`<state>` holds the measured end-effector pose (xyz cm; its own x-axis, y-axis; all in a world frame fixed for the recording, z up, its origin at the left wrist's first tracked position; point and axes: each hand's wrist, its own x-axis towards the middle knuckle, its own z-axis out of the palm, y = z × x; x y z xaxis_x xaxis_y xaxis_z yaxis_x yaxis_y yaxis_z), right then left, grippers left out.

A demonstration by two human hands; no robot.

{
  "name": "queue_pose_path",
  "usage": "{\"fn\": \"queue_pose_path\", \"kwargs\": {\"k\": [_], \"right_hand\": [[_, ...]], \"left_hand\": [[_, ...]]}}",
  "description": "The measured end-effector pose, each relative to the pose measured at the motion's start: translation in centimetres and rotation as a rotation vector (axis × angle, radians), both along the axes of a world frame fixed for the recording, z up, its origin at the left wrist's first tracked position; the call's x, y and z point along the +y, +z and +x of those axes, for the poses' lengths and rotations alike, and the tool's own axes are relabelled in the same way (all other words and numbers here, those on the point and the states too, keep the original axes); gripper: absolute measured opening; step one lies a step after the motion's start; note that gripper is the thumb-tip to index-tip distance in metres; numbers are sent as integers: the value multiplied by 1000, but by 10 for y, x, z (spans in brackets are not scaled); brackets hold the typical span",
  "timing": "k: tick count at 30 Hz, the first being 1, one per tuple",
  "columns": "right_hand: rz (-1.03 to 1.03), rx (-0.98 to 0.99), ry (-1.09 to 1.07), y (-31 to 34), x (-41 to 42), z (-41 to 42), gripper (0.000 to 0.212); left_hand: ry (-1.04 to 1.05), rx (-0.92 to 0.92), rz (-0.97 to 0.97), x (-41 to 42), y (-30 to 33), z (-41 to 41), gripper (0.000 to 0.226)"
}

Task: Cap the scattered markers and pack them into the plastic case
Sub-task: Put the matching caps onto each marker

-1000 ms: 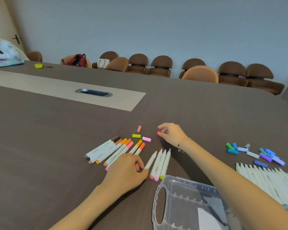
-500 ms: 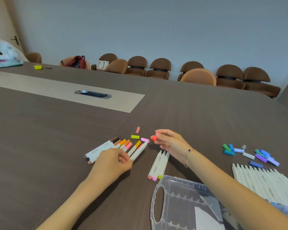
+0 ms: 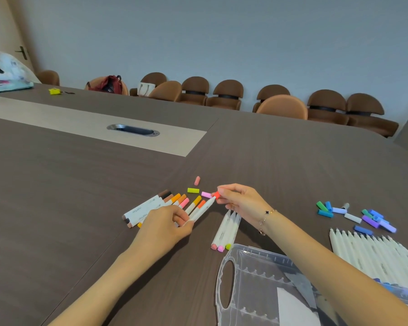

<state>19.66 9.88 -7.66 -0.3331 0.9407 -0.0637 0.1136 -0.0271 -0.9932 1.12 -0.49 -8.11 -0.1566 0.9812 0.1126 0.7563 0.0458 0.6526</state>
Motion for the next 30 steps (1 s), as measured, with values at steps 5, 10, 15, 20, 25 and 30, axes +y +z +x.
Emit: {"fn": "queue_pose_path", "kwargs": {"k": [5,10,15,20,25,30], "right_hand": [[35,3,5,4,0,-3,14],[92,-1,11,8,1,-8,17],[132,12,-6,11,1,-16,17],[150,32,-29,7,1,-18,19],[88,-50,25,1,9,-5,19],[107,-240,75,-3,19,1,23]], "left_hand": [[-49,-103,-39,-1,1,1,17],[-38,-297,-128,-1,2,3,22],[25,-440,-124,-1,1,7,22],[60,-407,-95,1,0,8,24],[37,-1,33,4,6,6,26],[9,112,246,7,-1,14,23]]}}
